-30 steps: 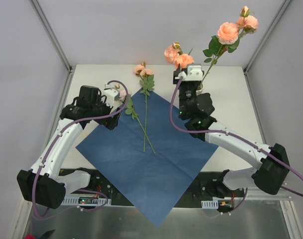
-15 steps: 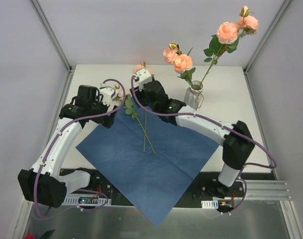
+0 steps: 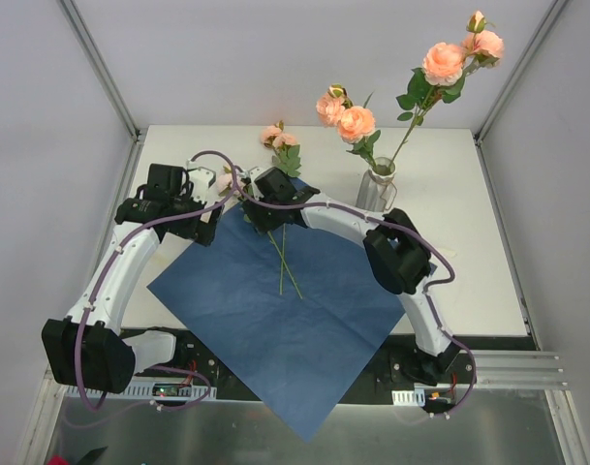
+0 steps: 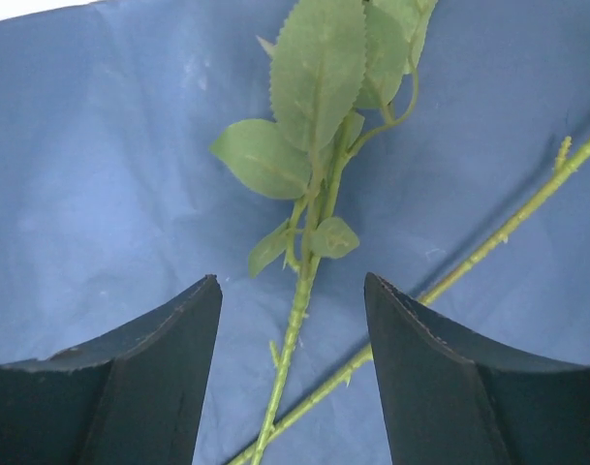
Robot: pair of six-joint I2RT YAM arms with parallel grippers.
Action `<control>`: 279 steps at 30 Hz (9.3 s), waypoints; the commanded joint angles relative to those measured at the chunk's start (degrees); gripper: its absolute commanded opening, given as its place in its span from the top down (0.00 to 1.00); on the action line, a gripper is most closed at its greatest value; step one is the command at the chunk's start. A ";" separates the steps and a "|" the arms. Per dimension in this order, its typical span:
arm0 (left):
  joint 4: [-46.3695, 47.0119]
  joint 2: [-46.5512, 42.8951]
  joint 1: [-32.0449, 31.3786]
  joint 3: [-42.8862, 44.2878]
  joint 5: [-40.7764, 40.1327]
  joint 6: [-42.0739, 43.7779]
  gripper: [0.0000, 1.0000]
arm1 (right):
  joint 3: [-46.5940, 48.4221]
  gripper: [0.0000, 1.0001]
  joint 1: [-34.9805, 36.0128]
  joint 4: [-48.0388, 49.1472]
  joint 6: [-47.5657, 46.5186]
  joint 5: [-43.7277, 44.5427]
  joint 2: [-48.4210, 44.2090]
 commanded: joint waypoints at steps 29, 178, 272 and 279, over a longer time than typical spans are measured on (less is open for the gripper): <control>-2.13 -3.06 4.07 2.75 4.43 -0.76 0.01 | 15.71 0.99 -0.71 -6.09 2.16 4.14 1.17; -3.81 -7.71 9.62 2.94 14.54 0.64 0.01 | 23.90 0.74 -4.58 -22.00 12.88 17.58 16.36; -1.70 -6.92 9.62 3.99 15.51 0.38 0.01 | -41.42 0.42 -13.11 51.18 -18.68 36.13 -62.56; -1.52 -7.54 9.62 3.46 16.04 0.11 0.01 | -28.25 0.04 -13.11 14.44 -2.52 41.23 -61.79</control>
